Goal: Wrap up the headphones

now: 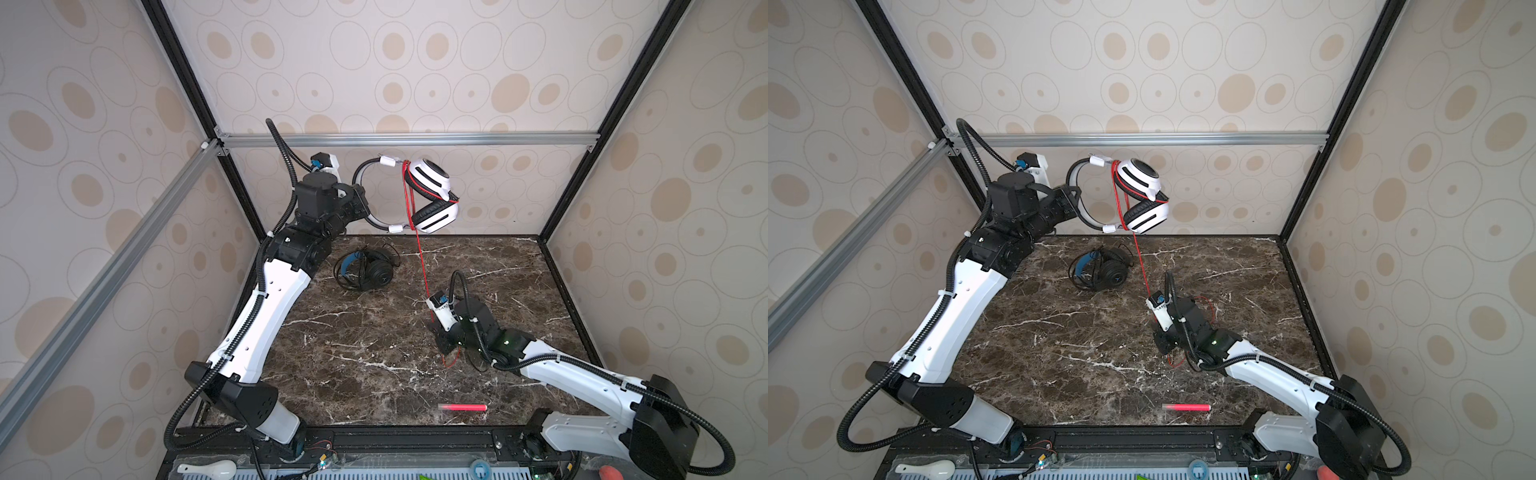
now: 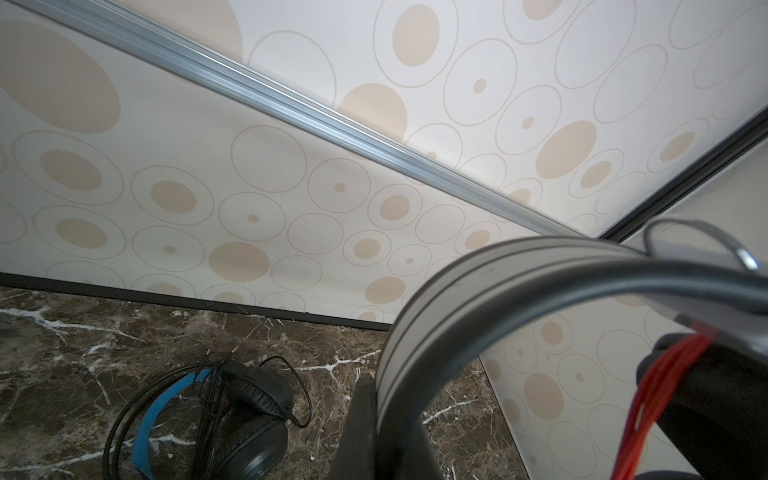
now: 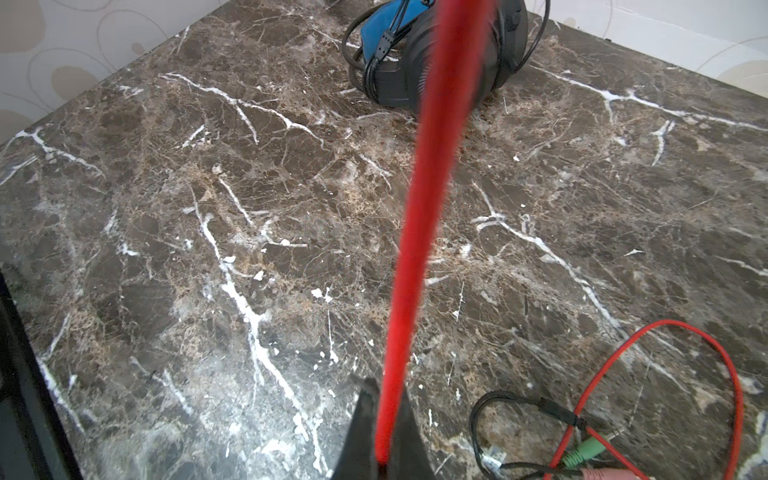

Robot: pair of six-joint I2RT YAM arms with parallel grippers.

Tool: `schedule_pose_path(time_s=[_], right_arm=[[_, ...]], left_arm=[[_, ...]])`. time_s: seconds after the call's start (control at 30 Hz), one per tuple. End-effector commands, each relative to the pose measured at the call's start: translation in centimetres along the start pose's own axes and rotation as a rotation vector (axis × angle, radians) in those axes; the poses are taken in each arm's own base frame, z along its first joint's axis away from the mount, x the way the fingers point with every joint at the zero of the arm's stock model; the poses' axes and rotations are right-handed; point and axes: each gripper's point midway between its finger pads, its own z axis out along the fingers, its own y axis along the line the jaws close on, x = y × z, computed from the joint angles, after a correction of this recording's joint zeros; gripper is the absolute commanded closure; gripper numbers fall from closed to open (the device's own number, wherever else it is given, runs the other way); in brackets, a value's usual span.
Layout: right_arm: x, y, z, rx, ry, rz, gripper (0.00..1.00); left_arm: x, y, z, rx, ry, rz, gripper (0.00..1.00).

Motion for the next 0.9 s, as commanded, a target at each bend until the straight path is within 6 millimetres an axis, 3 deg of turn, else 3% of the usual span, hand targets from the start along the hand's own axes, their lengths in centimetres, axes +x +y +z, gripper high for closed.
schedule_pose_path(time_s=[0.0,0.2,0.33,0.6,0.87], right_arm=[[1.6,0.7,-1.1,0.004,0.075,-0.066,1.0],[0.9,2.2,-2.2,0.007,0.078,-0.157,1.0],[-0.8,3.4,-3.2,0.005,0.065,-0.229,1.0],[-8.4,4.0,-7.9,0.056,-0.089,-0.372,1.0],[-12.6,2.6,-10.0,0.175,-0.104,-0.601,1.0]], left_arm=[[-6.6,-1.2,-1.5,0.014,-0.227,-0.07,1.0],[-4.9,1.3,0.1,-0.123,-0.226,-0.024,1.0],[-2.9,2.3,0.6,-0.271,-0.198,0.121,1.0],[2.5,4.8,0.8,-0.511,-0.06,0.444,1.0],[7.7,6.4,-0.9,-0.541,0.088,0.658,1.0]])
